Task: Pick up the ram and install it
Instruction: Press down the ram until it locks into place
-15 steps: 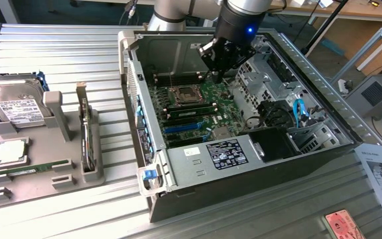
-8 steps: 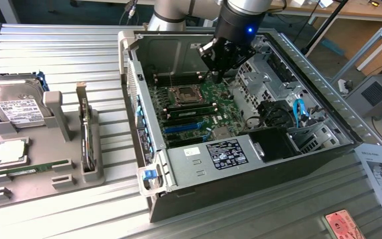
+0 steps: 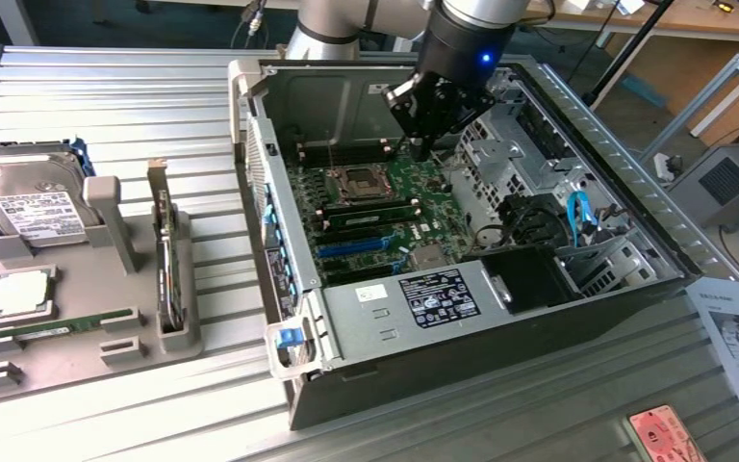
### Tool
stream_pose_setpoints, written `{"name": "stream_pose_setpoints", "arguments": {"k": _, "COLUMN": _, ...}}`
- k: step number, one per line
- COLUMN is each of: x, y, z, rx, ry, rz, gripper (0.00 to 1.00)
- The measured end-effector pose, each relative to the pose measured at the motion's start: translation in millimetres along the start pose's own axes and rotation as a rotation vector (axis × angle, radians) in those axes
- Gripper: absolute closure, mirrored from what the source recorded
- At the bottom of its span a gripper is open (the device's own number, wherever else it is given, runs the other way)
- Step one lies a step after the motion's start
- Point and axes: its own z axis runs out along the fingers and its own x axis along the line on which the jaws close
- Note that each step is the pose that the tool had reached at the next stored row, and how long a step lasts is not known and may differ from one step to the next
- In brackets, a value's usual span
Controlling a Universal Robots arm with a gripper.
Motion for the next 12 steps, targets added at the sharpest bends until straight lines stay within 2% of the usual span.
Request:
{"name": "stream_pose_setpoints", "arguments": {"k": 6, "x": -0.1, "y": 0.1, "z": -3.4, "rx": 0.0001, "ry": 0.0, "rz": 0.001, "gripper": 0.89}}
{"name": "stream_pose_setpoints", "arguments": {"k": 12, "x": -0.3, "y": 0.3, "z": -15.3, "rx": 0.0001, "ry": 0.0, "rz": 0.002, "gripper": 0.89}}
